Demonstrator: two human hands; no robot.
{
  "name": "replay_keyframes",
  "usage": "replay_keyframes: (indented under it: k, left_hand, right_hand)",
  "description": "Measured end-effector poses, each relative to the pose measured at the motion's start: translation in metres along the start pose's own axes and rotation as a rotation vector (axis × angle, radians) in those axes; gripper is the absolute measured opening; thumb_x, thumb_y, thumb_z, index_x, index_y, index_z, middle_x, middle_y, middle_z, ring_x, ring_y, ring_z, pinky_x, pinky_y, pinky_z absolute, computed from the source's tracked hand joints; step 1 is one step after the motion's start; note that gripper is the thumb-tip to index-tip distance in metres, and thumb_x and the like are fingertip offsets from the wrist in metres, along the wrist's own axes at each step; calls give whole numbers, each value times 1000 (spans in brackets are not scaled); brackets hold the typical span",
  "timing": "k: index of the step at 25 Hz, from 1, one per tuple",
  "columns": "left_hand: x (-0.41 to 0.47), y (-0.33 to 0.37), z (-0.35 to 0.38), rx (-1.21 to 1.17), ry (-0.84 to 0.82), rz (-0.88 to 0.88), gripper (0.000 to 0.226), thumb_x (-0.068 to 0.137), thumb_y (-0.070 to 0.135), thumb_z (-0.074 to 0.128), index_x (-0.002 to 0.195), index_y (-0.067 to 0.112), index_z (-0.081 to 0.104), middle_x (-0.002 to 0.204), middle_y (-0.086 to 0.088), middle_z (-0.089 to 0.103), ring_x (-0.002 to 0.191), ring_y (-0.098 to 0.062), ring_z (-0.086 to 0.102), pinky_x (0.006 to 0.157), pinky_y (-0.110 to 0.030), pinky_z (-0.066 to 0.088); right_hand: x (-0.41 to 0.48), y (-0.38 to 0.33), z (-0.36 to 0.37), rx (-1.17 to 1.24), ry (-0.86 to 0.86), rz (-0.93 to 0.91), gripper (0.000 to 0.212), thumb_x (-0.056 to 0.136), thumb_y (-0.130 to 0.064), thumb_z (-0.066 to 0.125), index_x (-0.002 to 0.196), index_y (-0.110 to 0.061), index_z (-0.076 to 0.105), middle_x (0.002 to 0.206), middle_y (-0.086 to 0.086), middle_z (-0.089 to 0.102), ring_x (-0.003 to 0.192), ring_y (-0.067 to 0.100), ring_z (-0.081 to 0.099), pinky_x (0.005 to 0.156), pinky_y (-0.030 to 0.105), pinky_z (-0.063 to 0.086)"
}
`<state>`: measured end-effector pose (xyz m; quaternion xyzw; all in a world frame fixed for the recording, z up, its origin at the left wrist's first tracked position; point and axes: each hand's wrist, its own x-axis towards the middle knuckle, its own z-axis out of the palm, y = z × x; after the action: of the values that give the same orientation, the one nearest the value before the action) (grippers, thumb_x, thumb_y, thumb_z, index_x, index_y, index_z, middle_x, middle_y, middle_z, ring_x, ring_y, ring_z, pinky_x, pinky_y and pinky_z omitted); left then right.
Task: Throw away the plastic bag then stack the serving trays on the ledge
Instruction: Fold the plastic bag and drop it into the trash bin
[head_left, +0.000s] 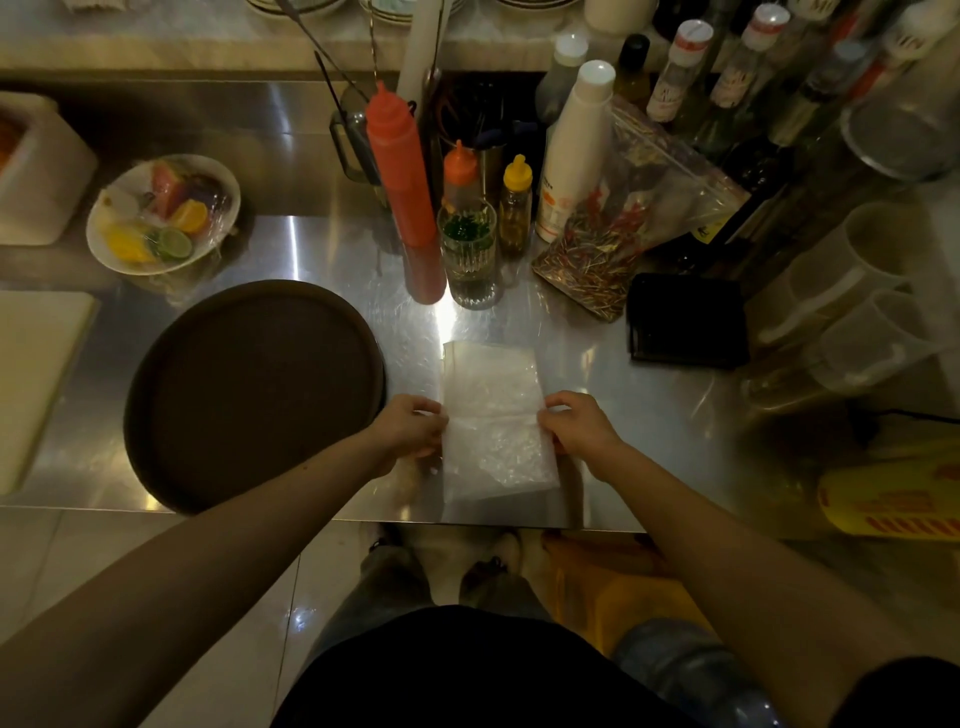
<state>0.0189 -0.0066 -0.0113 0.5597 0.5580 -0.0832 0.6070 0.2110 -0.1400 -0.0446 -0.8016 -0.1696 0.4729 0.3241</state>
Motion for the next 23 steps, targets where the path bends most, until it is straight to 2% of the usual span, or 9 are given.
replay_keyframes:
  k: [4,6,9,12,15,18,20,23]
  left_hand:
    - [-7,8,-13,-82,8,52,15,92,9,61,107,8,62,105,-13,64,88,-21,65,67,-26,55]
    - [-10,12,-19,-129,27,81,10,90,8,62,99,14,62,109,-15,64,94,-25,67,74,-31,57]
    - [-16,16,-34,-179,52,128,12,90,8,61,100,15,63,115,-16,64,103,-29,65,88,-40,56]
    - [-25,17,-57,-226,28,192,16,91,9,60,105,15,63,118,-15,63,108,-29,64,95,-41,53]
    - [-35,21,-83,-288,-4,249,25,92,9,58,117,12,61,121,-14,62,110,-28,63,91,-38,55]
    - [-44,25,-117,-320,-7,314,33,91,8,59,123,11,58,125,-11,60,111,-25,63,81,-32,56]
    - [-50,26,-143,-328,-5,351,33,89,8,61,122,14,60,127,-11,59,112,-25,62,78,-31,56]
    - [-59,26,-177,-369,9,409,29,89,8,62,117,16,61,127,-11,58,112,-26,62,79,-33,56]
  right_hand:
    - [-2,-16,-4,139,-21,-44,13,89,-7,60,97,-14,68,95,14,68,81,26,67,71,35,57]
    - [-3,-27,-4,193,-37,-64,15,89,-5,60,100,-12,68,93,15,67,78,26,65,71,37,55]
    - [-4,-44,-4,251,-66,-87,20,89,-5,60,107,-11,67,91,14,69,79,27,65,76,41,55]
    - [-12,-67,0,309,-112,-121,22,91,-2,57,111,-8,65,81,8,70,71,22,64,66,31,55]
    - [-25,-92,8,336,-125,-174,21,92,-1,57,109,-10,65,77,5,71,65,18,63,61,27,54]
    - [-39,-120,26,366,-123,-225,19,91,-1,57,104,-13,65,80,5,71,70,20,64,71,33,55]
    - [-48,-140,41,384,-131,-266,19,91,-1,57,105,-13,64,84,6,71,73,22,65,73,35,55]
    - [-58,-166,61,377,-139,-331,27,91,-2,58,117,-7,62,94,9,71,79,24,66,73,35,57]
